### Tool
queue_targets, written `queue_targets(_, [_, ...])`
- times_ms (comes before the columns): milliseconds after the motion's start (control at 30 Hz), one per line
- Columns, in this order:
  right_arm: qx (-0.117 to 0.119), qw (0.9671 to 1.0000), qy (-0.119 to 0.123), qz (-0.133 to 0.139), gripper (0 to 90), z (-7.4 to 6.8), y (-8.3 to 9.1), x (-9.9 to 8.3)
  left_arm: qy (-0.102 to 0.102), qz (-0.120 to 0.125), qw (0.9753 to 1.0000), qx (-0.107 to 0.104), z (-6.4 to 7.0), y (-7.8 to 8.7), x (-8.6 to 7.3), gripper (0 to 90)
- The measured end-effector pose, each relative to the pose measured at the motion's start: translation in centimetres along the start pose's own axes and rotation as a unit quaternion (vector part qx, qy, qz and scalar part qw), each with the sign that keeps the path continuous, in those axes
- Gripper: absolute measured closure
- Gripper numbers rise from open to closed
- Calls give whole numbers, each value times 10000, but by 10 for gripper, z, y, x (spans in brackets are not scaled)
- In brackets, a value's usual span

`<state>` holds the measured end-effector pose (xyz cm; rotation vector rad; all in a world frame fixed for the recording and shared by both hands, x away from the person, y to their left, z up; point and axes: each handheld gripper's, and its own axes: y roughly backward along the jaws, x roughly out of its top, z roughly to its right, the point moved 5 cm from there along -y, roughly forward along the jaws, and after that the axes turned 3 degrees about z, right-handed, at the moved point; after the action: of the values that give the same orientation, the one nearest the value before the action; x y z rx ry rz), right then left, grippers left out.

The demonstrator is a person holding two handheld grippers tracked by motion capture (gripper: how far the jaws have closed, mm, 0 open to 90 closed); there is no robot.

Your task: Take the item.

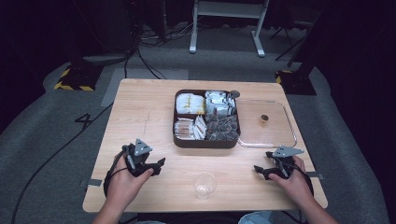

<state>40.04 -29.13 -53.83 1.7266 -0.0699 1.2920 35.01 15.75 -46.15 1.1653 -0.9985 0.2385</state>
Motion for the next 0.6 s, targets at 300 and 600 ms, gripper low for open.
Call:
queue_targets(300, [-2,10000,-5,-4,152,-1,1,-1,-102,244,9996,-43,10,0,34,324])
queue_targets(600, [-1,10000,-5,-3,152,-1,1,-1,-277,189,9993,-154,6,-4,57,313])
